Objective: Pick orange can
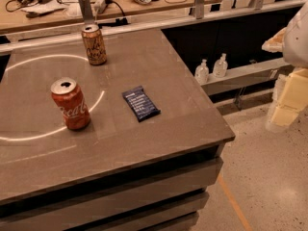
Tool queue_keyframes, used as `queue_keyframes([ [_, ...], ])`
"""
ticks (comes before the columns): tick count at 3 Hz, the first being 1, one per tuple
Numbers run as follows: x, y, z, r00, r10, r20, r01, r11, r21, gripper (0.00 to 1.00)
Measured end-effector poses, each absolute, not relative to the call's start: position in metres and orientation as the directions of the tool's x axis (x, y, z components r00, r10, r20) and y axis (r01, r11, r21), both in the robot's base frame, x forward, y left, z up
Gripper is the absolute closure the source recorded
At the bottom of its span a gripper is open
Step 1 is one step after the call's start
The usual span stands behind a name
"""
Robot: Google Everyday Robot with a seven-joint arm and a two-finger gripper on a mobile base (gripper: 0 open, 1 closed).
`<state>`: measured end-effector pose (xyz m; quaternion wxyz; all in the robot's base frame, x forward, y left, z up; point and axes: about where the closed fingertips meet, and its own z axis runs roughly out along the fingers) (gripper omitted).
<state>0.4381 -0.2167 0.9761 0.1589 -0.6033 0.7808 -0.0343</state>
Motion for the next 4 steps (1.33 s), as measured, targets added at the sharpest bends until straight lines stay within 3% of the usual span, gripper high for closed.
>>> queue_keyframes([
  [1, 0.438, -0.217, 0.976, -0.221, -0.953, -0.207, -0.931, 0.27, -0.246, 0.0],
  [2, 0.442, -0.207, 0.981, -0.206, -0.935, -0.289, -0.929, 0.28, -0.241, 0.0],
  [4, 0.503, -0.147, 1.011, -0.131, -0.747, -0.652, -0.912, 0.349, -0.217, 0.0],
])
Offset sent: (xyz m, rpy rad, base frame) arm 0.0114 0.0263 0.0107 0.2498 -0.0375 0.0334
